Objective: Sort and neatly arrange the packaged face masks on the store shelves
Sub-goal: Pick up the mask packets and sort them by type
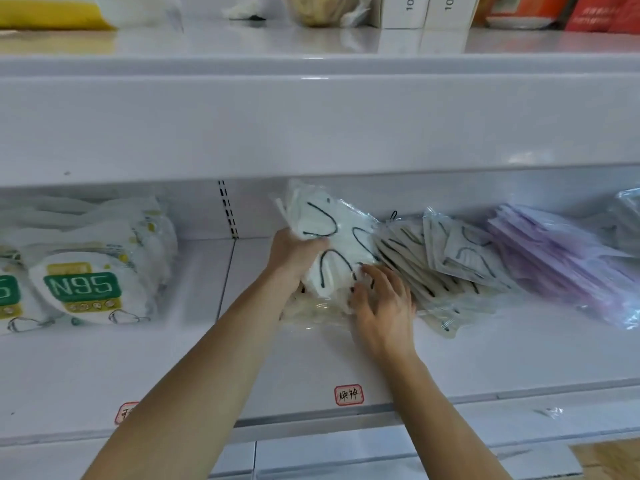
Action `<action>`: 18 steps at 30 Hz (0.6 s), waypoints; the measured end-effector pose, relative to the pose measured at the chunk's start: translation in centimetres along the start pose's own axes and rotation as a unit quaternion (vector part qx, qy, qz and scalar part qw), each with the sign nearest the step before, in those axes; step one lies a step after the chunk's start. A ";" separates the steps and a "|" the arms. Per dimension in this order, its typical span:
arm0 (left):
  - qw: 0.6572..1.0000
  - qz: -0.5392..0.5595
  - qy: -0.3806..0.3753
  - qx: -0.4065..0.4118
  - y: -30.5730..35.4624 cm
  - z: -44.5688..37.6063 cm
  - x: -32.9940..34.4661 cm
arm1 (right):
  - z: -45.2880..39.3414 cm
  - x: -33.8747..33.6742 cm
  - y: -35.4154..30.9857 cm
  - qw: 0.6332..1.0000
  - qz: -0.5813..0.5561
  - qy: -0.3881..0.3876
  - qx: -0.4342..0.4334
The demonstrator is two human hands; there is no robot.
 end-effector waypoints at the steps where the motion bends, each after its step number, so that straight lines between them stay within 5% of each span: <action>1: 0.998 0.052 0.010 -0.013 -0.5 0.0 -1.3 | 0.0 0.0 0.0 1.000 -0.002 0.001 -0.005; 5: 0.976 0.210 0.020 -0.059 -3.0 1.5 -6.7 | 0.0 0.2 0.3 1.000 -0.023 -0.013 -0.005; 11: 0.930 0.341 -0.019 -0.134 -5.6 4.3 -9.9 | -0.1 -1.9 -3.0 0.986 -0.149 0.074 -0.018; 15: 0.913 0.391 -0.026 -0.114 -5.8 4.9 -11.0 | -2.8 -0.9 -7.0 0.936 -0.312 -0.111 0.117; 18: 0.904 0.414 -0.044 -0.092 -5.6 5.3 -11.3 | -3.7 0.4 -10.5 0.942 -0.274 -0.180 0.066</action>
Point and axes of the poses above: each hand's wrist, its own z-axis away from the middle knuckle, its own x-axis out of the palm, y = z × x, the point moved 4 cm from there along -z, towards the middle knuckle, and after that the axes turned 15 degrees about y, right-handed, at the moved point
